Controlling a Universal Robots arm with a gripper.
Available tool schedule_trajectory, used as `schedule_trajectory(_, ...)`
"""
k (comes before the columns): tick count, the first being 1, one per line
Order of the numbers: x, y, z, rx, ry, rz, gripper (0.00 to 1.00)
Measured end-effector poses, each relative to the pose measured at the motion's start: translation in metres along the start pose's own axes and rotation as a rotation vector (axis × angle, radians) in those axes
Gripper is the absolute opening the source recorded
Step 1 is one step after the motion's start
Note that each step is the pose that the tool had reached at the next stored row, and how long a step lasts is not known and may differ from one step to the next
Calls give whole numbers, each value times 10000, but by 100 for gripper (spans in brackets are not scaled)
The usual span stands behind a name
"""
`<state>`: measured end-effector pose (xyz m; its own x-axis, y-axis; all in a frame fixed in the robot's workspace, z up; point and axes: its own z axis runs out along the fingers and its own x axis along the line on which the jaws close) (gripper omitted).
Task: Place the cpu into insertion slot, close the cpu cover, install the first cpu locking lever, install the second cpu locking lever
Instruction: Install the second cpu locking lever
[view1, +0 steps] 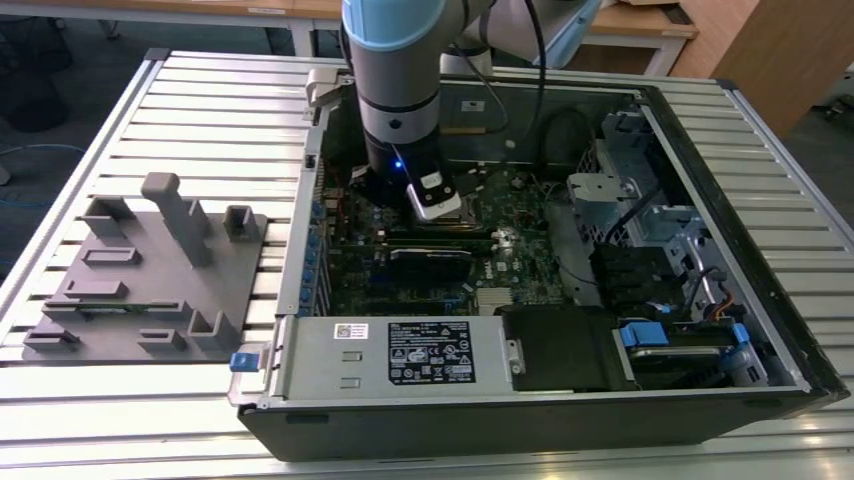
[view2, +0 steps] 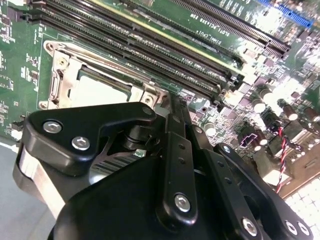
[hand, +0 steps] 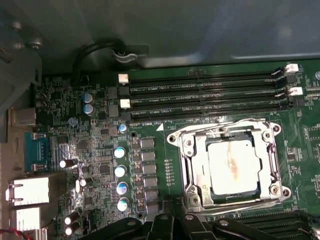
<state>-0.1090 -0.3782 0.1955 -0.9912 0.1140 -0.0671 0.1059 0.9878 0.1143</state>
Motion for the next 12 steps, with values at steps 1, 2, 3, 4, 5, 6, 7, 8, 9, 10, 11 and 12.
schedule_trajectory(1, 1, 5, 0, 1, 1, 0, 10)
schedule_trajectory(2, 0, 7, 1, 0, 0, -1, 10)
schedule_trajectory(3, 1, 9, 3, -1, 1, -1, 10)
schedule_trajectory(4, 0, 11, 6, -1, 0, -2, 10)
schedule_trajectory(5, -4, 15, 10, 0, 2, -1, 10)
schedule_trajectory(6, -11, 18, 16, 1, 5, 0, 10)
schedule_trajectory(7, -19, 19, 21, 2, 10, 1, 10)
schedule_trajectory(8, -24, 21, 24, 3, 13, 1, 10)
schedule_trajectory(9, -28, 22, 26, 2, 15, 1, 10)
schedule_trajectory(10, -28, 22, 26, 3, 16, 2, 10)
schedule_trajectory(11, -29, 22, 26, 3, 17, 2, 10)
schedule_trajectory(12, -29, 22, 25, 4, 18, 2, 10)
